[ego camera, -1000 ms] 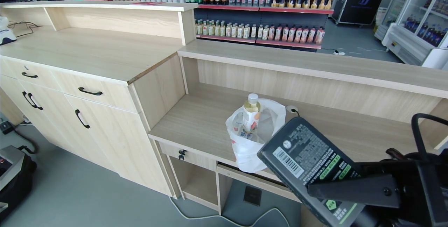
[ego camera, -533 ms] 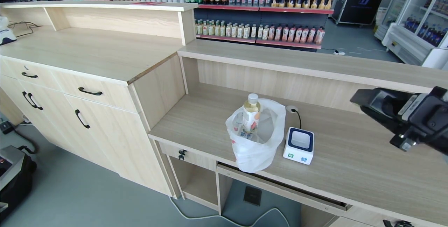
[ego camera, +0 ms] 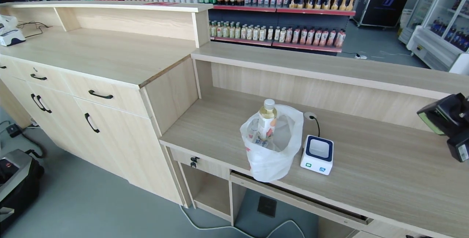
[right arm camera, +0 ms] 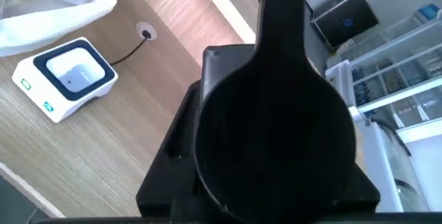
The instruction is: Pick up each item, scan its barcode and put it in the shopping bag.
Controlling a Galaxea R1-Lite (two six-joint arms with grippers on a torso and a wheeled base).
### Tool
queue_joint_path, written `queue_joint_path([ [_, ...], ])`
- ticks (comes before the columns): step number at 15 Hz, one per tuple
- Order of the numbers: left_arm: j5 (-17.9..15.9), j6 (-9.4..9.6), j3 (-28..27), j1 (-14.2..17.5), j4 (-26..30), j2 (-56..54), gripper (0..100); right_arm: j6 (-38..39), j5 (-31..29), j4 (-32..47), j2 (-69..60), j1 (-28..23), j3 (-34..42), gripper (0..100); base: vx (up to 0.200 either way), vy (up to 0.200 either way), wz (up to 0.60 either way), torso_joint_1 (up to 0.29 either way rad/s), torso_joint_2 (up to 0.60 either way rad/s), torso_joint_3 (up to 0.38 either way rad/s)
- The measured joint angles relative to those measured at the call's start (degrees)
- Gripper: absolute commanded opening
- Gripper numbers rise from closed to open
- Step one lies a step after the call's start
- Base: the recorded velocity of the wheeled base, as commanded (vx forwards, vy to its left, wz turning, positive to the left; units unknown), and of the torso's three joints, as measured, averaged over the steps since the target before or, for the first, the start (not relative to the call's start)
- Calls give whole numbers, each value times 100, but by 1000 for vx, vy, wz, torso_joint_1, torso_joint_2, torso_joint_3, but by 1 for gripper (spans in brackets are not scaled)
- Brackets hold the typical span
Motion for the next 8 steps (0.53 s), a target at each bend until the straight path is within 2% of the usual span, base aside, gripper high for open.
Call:
queue_joint_path([
  [2, 0, 0, 0, 2, 1, 0, 100, 573, -238, 151, 40, -46, -96, 0, 0, 0, 600, 7, 5, 12],
  [3, 0, -2, 0, 2, 1, 0, 100, 1083, -435, 575, 112, -60, -269, 0, 0, 0, 600, 7, 7, -7],
  [4, 0, 0, 0, 2, 0, 0, 100, 1931, -416, 1209, 232, -63, -485, 0, 0, 0, 0, 0, 0, 0],
  [6, 0, -2, 0, 2, 0, 0, 100, 3468, 121, 2070, 589, -115, -925, 0, 0, 0, 0, 0, 0, 0],
  [8, 0, -2, 0, -2, -2, 0, 100, 4484, 483, 2302, 1111, -278, -1207, 0, 0, 0, 0, 0, 0, 0],
])
